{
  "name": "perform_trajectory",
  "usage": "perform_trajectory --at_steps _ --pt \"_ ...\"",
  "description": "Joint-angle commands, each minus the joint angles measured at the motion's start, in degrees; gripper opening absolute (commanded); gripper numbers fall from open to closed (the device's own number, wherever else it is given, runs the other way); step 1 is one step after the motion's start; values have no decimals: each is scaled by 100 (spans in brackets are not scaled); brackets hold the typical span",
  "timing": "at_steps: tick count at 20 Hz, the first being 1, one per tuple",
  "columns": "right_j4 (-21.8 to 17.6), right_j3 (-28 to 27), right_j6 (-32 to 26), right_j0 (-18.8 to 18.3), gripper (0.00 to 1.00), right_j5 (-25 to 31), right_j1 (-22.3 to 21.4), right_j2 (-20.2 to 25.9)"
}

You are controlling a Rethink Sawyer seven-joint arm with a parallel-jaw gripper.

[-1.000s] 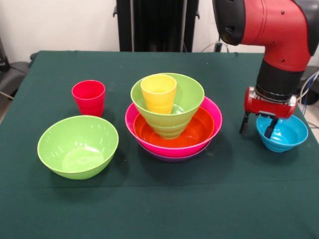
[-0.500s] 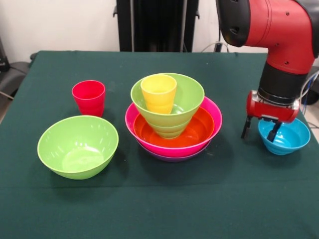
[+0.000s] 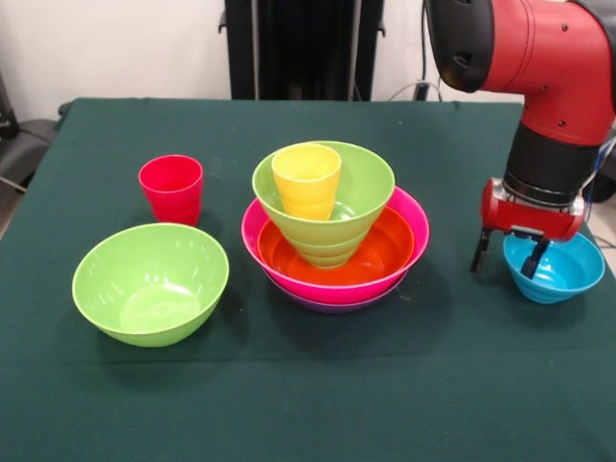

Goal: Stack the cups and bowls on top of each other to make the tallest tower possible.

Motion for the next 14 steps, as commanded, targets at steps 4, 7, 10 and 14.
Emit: perform_trajectory --at_steps 4,7,10,14 --pt "155 -143 701 7 100 32 257 472" --pt "145 -139 708 39 0 104 250 408" --pt "136 -129 669 17 0 128 235 423" --pt "144 -107 672 20 0 104 220 423"
